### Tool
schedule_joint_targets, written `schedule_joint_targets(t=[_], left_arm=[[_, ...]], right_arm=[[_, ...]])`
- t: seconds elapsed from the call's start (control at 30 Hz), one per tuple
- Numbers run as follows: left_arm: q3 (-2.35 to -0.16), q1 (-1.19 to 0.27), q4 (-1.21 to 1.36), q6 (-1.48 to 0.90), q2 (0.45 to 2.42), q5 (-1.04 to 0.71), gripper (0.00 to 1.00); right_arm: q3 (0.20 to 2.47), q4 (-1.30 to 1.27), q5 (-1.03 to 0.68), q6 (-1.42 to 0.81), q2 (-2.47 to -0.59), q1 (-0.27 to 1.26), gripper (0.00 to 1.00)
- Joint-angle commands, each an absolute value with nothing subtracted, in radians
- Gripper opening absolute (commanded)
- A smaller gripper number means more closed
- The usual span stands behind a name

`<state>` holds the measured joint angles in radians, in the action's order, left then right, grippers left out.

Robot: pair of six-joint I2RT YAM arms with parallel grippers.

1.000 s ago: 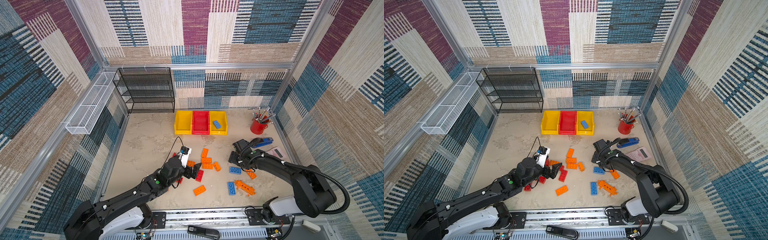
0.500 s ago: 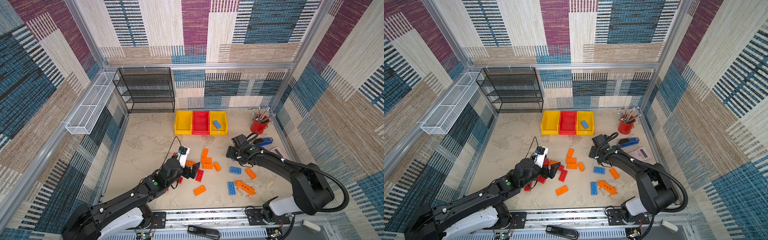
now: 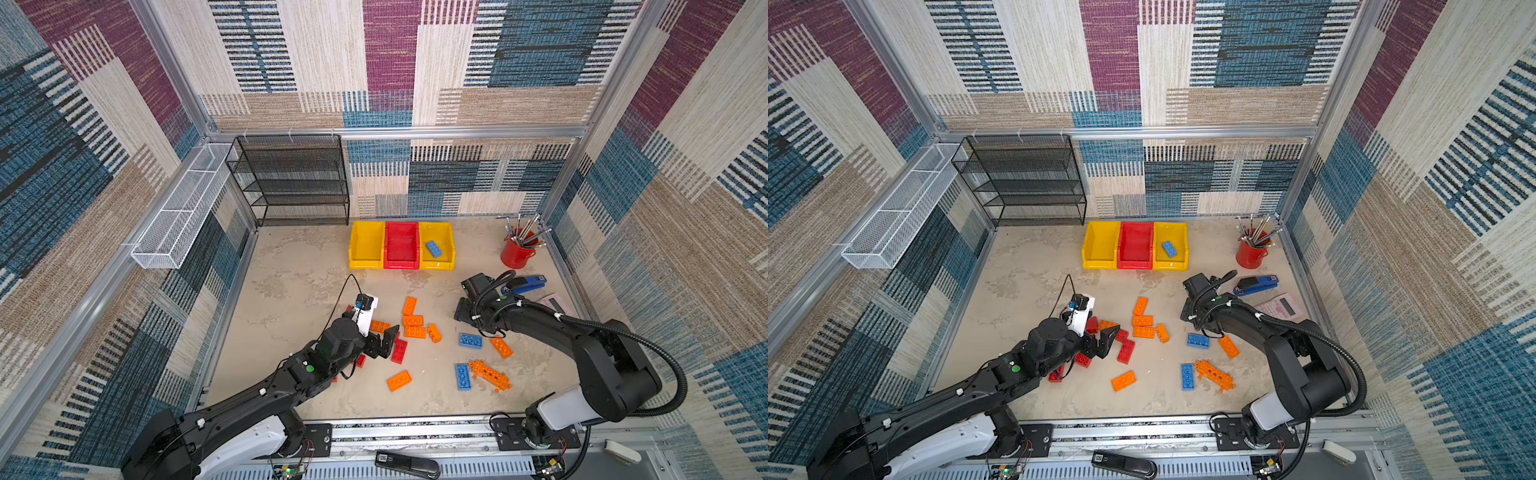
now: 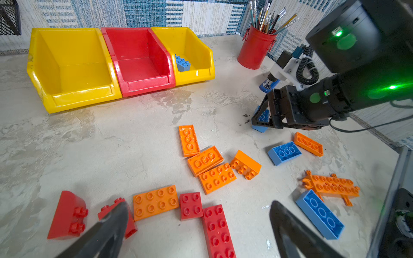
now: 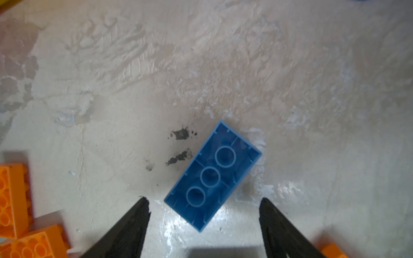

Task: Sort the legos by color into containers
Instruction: 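Return the right gripper to a second blue brick and grasp it, then lift the blue brick with the right gripper and drop it into the far yellow bin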

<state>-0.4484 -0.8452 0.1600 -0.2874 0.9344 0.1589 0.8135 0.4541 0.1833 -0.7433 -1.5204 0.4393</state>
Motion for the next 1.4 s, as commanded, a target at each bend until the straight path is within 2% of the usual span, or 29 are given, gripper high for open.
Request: schedule_joint_targets(t=[0.0,0.13,0.27,0.33,0.47,0.53,0.77,0.9,1.2,1.37], left_arm=[[-0.443,-0.845,0.175,-0.290,0.928,0.172,0.99],[-0.443,-0.845,0.166,-0.285,0.922,0.185,0.99],[-0.439,-0.844,0.157,-0.284,0.919,0.194,0.99],[-0.437,-0.845,0.152,-0.282,0.913,0.202,0.99],[-0.431,-0.845,0.149,-0.281,0.905,0.216,0.99],[-0.433,-0.845,0.148,-0.282,0.905,0.219,0.99],[-0.455,-0.844,0.132,-0.282,0.928,0.220,0.99],[-0.481,-0.845,0.126,-0.281,0.943,0.225,0.99],[-0.589,-0.844,0.060,-0.262,1.003,0.243,0.99],[-0.624,-0.845,0.019,-0.258,0.989,0.275,0.99]], right_arm=[[0.850,0.405,0.185,-0.738,-1.566,0.439,0.79],[0.916,0.409,0.203,-0.705,-1.648,0.437,0.77],[0.970,0.428,0.210,-0.676,-1.719,0.437,0.70],[0.985,0.433,0.211,-0.666,-1.738,0.437,0.62],[0.998,0.438,0.209,-0.644,-1.753,0.436,0.41],[1.010,0.444,0.210,-0.631,-1.753,0.437,0.36],[1.096,0.457,0.201,-0.585,-1.708,0.438,0.33],[1.217,0.436,0.185,-0.513,-1.717,0.437,0.34],[1.683,0.483,0.189,-0.361,-2.025,0.422,0.36],[1.864,0.506,0.153,-0.330,-2.166,0.383,0.37]])
